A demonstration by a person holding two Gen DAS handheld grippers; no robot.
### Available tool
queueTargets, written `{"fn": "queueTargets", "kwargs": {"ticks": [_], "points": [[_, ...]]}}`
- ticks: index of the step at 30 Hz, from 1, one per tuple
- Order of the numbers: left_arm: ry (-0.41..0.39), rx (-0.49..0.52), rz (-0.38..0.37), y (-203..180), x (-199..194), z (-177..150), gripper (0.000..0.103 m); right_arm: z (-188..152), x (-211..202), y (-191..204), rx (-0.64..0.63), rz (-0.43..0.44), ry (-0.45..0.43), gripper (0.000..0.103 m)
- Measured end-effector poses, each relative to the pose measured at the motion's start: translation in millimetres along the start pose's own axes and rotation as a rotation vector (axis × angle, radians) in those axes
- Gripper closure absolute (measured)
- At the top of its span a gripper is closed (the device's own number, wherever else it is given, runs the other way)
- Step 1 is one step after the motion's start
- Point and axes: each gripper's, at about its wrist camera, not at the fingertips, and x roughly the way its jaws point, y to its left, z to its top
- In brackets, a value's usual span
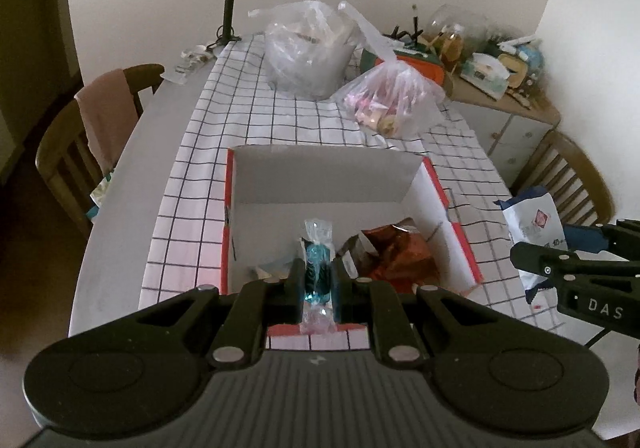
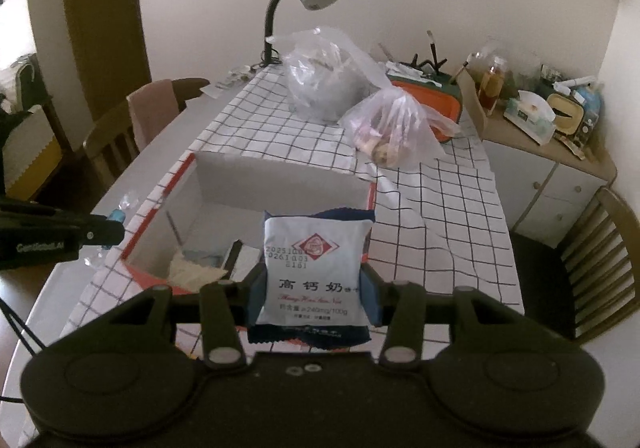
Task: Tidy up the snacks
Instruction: 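Open both tools to drop the candy and packet into the red box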
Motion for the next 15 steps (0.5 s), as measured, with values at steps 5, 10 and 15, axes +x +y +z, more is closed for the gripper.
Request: {"fn": "queueTargets", "kwargs": {"ticks": [5, 10, 15], "points": [[0.023, -0.003, 0.022, 0, 27, 8, 0.09, 5, 35, -8, -0.003, 0.002, 0.019, 0.057], [0.065, 0.007, 0.059, 2, 56, 6, 0.09, 2, 71, -7, -0.005, 0.023, 0.055, 0.057], [0.114, 0.001, 0.091, 7, 80, -2, 0.09, -8, 103, -3, -0.006, 0.041, 0.1, 0.057]]}}
